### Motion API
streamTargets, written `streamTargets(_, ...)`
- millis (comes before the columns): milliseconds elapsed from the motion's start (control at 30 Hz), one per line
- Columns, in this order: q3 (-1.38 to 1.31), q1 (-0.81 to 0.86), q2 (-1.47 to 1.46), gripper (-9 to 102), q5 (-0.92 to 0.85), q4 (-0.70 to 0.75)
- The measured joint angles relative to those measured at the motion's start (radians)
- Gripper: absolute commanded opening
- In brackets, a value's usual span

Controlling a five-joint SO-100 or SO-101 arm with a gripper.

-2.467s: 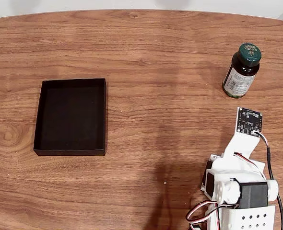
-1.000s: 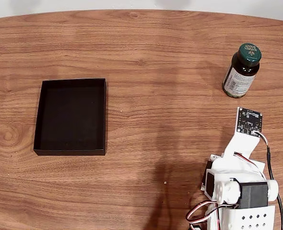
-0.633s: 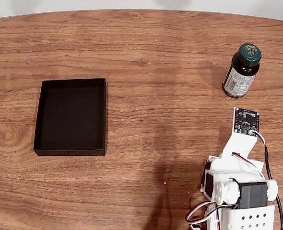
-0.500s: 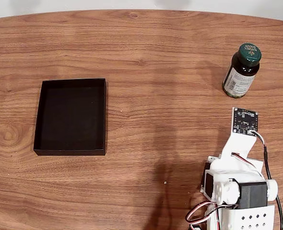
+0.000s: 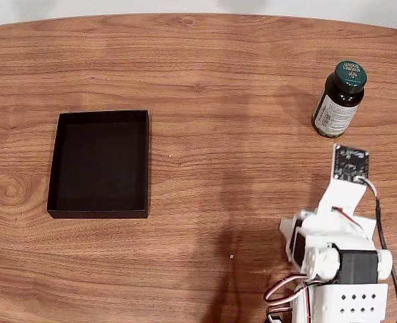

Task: Pick up the pill bottle and place it in the black box.

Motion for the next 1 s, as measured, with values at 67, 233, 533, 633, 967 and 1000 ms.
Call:
streamTargets(67, 0.0, 0.0, -0.041, 25, 0.012, -0.077)
streamTargets(233, 0.0, 0.057, -0.127, 31, 0.069, -0.241)
streamTargets(533, 0.0, 0.112, -0.347, 38, 0.11, -0.601)
streamTargets(633, 0.0, 0.117, -0.393, 40, 0.11, -0.687)
streamTargets(967, 0.002, 0.163, -0.508, 45, 0.11, -0.907)
streamTargets(1000, 0.002, 0.166, -0.525, 45, 0.11, -0.936)
